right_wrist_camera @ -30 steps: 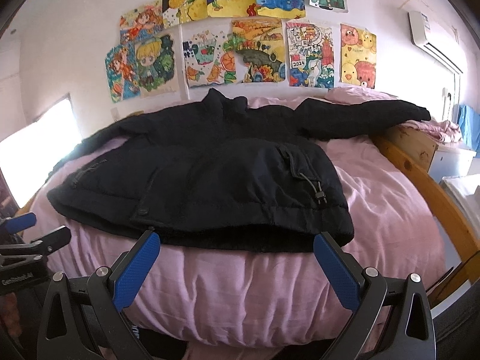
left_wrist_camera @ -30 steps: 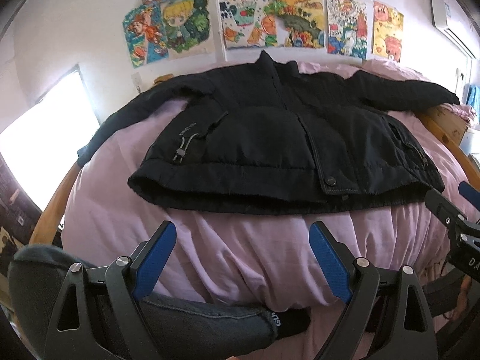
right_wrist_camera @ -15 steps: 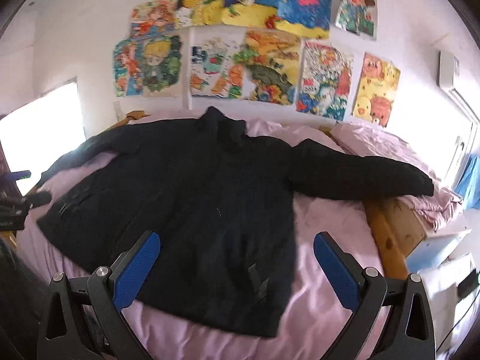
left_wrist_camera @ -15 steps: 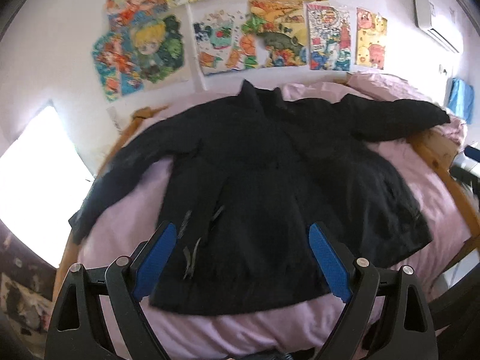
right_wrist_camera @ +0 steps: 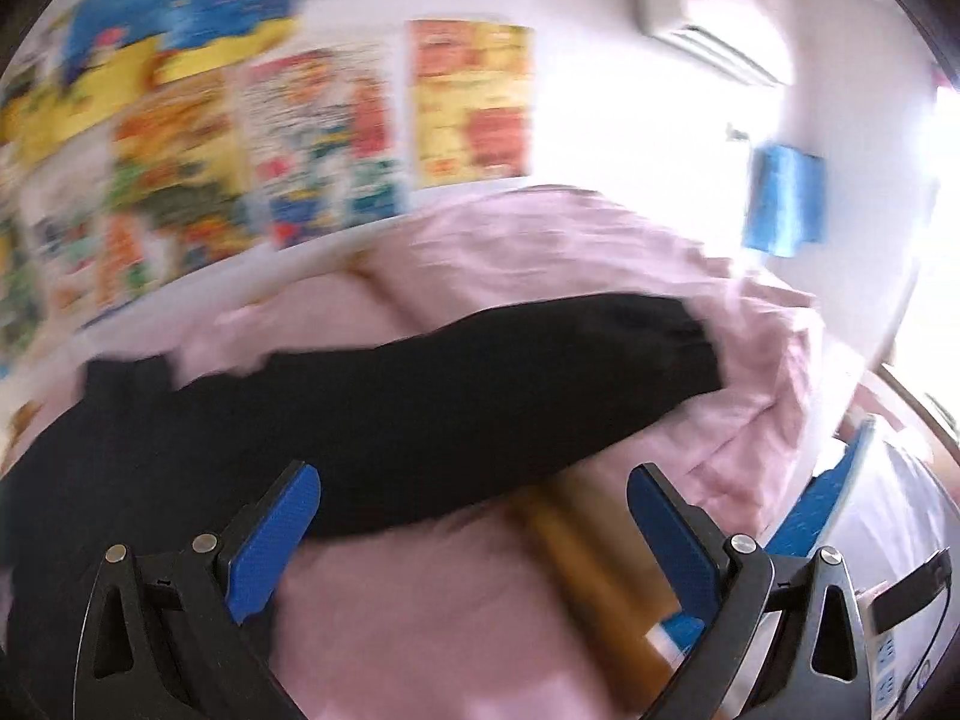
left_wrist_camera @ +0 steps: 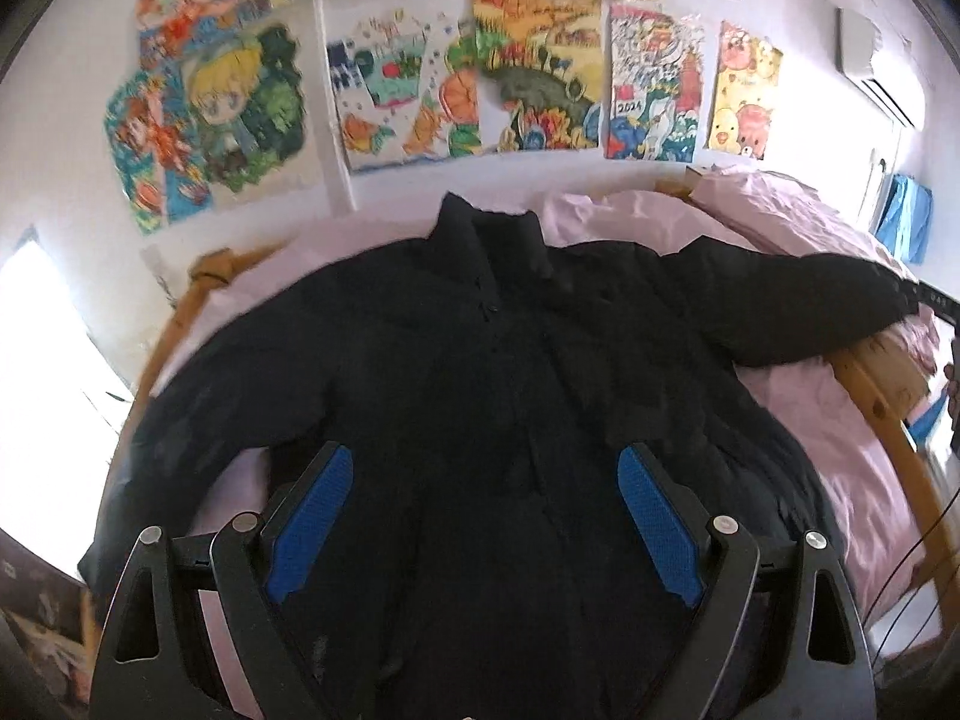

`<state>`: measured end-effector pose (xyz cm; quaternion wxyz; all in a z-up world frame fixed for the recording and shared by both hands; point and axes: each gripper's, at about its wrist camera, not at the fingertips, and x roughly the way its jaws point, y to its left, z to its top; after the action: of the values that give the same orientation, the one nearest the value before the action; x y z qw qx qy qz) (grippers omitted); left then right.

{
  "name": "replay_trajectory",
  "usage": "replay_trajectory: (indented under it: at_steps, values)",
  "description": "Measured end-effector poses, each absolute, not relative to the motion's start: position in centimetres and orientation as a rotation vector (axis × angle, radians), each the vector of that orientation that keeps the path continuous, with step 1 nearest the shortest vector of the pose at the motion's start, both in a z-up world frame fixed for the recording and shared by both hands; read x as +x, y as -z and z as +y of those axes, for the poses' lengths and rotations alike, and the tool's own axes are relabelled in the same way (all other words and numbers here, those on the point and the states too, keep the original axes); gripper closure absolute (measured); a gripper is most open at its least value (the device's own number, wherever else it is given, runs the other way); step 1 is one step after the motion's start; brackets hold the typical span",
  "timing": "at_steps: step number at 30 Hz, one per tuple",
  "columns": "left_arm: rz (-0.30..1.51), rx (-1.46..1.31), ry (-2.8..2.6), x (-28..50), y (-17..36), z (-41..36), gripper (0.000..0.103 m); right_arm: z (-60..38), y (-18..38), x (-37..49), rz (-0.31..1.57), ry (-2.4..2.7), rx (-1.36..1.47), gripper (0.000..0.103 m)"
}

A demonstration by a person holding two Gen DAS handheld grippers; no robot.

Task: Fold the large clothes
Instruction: 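Grasp the jacket sleeve with the right gripper and lift it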

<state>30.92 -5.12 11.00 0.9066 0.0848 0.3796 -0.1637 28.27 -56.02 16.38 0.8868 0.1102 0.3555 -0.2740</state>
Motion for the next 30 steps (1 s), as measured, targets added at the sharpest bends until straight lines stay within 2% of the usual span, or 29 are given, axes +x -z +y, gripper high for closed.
replay_trajectory:
  at_steps: [6, 14, 19, 22, 24, 25, 27, 30]
  values:
    - [0.813, 0.115, 0.362, 37.4, -6.6, -8.1, 0.016, -63.4, -12.5, 29.5, 0.748, 0.717, 0.42, 0.0]
    - [0.839, 0.167, 0.369, 41.4, 0.5, -13.8, 0.016, -66.7, -9.1, 31.3, 0.712, 0.748, 0.569, 0.001]
    - [0.891, 0.284, 0.368, 41.6, 4.5, -16.1, 0.016, -68.1, -8.0, 31.5, 0.643, 0.811, 0.584, 0.013]
    - [0.905, 0.31, 0.371, 41.6, 5.7, -16.4, 0.016, -68.0, -8.0, 31.6, 0.62, 0.838, 0.562, 0.026]
    - [0.917, 0.32, 0.367, 41.9, 6.4, -16.5, 0.016, -67.8, -8.1, 31.4, 0.595, 0.849, 0.551, 0.049]
    - [0.922, 0.319, 0.366, 41.9, 6.5, -16.5, 0.016, -67.6, -8.4, 31.2, 0.571, 0.85, 0.541, 0.055]
    - [0.929, 0.302, 0.372, 42.1, 6.5, -16.2, 0.016, -66.8, -8.9, 31.2, 0.533, 0.837, 0.5, 0.076]
    - [0.949, 0.247, 0.39, 42.6, 6.1, -15.8, 0.016, -64.4, -10.3, 31.8, 0.466, 0.802, 0.384, 0.086]
